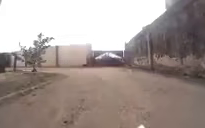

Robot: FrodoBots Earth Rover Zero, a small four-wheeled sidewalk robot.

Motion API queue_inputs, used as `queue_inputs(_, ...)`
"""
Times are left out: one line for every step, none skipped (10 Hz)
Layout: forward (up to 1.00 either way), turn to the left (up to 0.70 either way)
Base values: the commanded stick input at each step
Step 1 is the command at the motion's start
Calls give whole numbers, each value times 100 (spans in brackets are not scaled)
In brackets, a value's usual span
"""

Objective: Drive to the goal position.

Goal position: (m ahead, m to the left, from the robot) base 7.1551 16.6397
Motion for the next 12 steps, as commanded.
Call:
queue_inputs(100,0)
queue_inputs(100,0)
queue_inputs(100,0)
queue_inputs(100,0)
queue_inputs(100,0)
queue_inputs(100,0)
queue_inputs(100,0)
queue_inputs(100,0)
queue_inputs(100,0)
queue_inputs(100,0)
queue_inputs(100,0)
queue_inputs(100,0)
